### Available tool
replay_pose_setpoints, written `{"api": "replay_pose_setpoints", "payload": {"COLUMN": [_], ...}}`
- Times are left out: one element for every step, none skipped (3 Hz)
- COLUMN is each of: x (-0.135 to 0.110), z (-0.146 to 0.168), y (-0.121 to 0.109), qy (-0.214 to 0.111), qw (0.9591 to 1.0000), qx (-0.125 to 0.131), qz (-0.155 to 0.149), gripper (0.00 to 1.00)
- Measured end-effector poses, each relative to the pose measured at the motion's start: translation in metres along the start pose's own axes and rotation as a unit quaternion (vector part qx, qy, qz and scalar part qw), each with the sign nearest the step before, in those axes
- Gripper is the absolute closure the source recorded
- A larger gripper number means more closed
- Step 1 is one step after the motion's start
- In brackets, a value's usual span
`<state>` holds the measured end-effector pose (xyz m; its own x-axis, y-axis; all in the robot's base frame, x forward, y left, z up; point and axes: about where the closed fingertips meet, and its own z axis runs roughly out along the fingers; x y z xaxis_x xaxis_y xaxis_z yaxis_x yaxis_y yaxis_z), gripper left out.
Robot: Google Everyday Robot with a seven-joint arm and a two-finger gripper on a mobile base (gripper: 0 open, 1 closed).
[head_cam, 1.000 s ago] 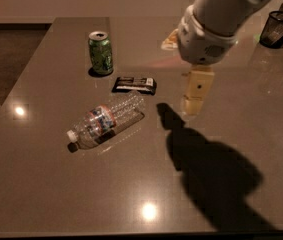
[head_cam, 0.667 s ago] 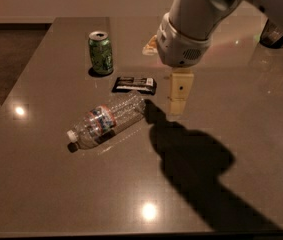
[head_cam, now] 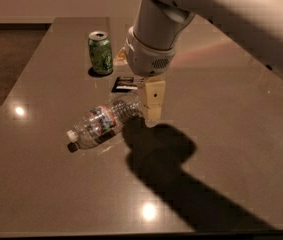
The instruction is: Place water bottle upright
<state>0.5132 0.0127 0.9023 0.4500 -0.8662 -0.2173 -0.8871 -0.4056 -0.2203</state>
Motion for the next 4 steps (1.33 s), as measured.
{"api": "replay_pose_setpoints", "payload": {"x": [-0.024,-0.035,-0.050,-0.060], "z": [0.026,0.037,0.044,0.054], "y": [0.003,0.005,0.012,0.013], "qy": [0.007,0.010,0.011,0.016], "qw": [0.9983,0.9961,0.9932,0.9907], "qx": [-0.028,-0.043,-0.054,-0.061], "qz": [-0.051,-0.076,-0.103,-0.120], "gripper": [0.00,0.00,0.00,0.00]}}
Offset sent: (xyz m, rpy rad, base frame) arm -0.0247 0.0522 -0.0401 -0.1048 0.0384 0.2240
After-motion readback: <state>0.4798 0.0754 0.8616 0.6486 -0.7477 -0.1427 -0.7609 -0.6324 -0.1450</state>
